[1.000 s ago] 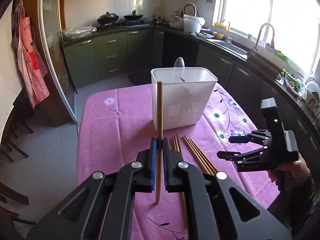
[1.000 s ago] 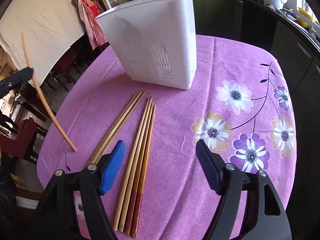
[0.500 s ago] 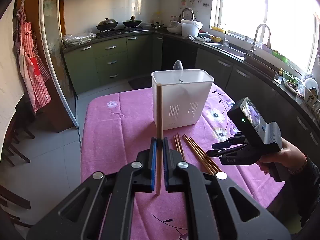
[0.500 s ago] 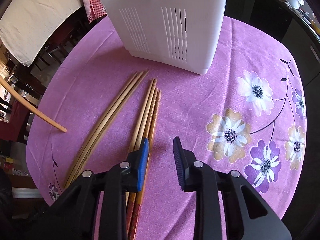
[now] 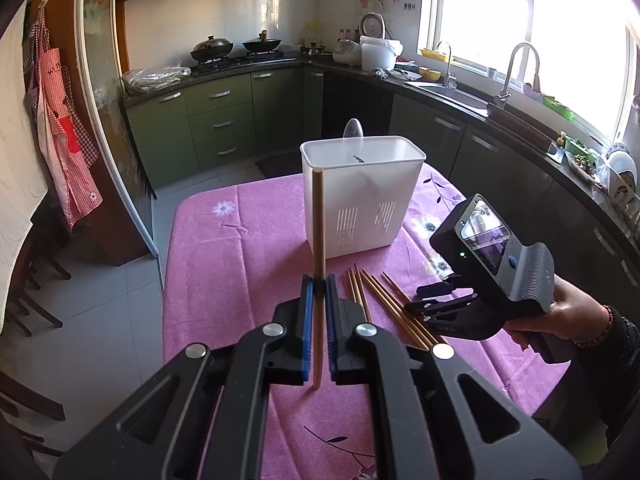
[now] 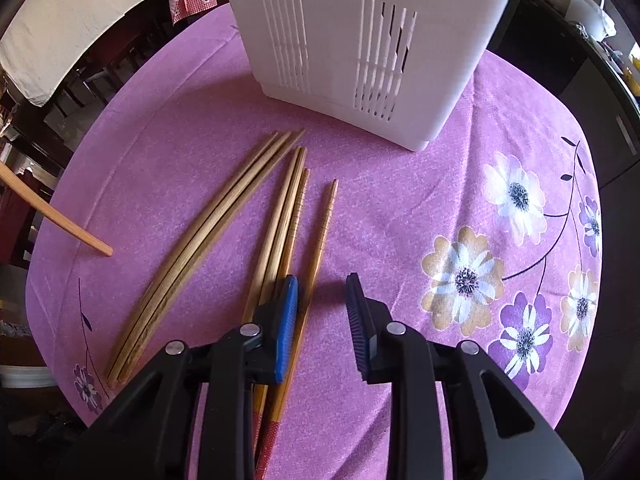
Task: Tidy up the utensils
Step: 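Grasp a red-tipped chopstick with the right tool while the left tool holds its chopstick, then carry both chopsticks over the white holder and open both tools to drop them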
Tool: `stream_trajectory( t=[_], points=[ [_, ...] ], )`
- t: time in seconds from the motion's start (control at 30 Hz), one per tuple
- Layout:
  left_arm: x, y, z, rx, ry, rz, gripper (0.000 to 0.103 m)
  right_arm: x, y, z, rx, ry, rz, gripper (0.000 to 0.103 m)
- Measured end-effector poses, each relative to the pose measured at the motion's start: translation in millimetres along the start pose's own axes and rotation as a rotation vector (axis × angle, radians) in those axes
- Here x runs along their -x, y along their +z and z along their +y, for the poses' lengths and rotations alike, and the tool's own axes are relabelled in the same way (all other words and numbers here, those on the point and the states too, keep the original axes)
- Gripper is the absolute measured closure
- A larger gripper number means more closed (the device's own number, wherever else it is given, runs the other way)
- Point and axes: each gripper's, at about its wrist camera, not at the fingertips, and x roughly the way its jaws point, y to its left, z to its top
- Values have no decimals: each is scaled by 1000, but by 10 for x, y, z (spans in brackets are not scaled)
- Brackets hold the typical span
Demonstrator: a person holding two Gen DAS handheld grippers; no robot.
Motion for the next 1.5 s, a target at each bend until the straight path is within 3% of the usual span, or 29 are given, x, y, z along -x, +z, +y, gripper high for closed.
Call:
stream_trajectory(
  t=[0.1,0.3,0.57,0.7,0.9,1.23,1.5],
  points=[
    [1,-3,-5,-1,1,0,97,-28,43,102,8,3,-6,94],
    [1,-4,-6,0,1,0,97,28,69,142,-3,-9,-49,96],
    [14,-7,-3,-8,5,7,97,1173,-158,4,-61,-10,-397,96],
    [27,-20,-13,-11,6,7,97,1565,-479,-131,-80,-22,-496,96],
    [35,-30,-27,-16,9,5,97,1717,-836,-317,-106,-27,-533,96],
    [213,64,-74,-31,0,-47,97,1757,-898,-389,-121,-12,-542,96],
    [466,715,-197,-69,-27,-118,97,1784,-953,-408,-122,0,-546,96]
  ],
)
